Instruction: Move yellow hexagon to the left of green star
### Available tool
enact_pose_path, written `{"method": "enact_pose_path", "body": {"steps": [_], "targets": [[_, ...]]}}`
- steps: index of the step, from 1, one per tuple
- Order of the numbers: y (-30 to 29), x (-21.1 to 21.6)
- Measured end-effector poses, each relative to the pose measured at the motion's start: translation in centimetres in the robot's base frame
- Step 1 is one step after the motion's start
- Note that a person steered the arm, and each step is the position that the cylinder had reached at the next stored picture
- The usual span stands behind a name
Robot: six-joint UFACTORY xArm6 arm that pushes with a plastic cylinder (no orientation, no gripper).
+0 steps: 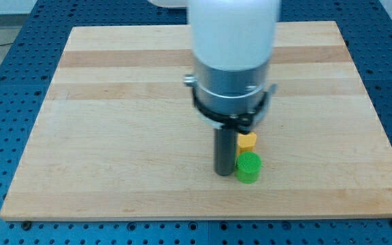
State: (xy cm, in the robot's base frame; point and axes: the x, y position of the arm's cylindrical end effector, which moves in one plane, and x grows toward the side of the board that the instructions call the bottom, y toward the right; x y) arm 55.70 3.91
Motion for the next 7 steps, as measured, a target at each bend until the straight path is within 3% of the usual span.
{"method": "enact_pose_path", "body": {"steps": [3, 5, 7], "targets": [[4.0, 1.4], [8.4, 0.1], [7.9, -2.7]]}}
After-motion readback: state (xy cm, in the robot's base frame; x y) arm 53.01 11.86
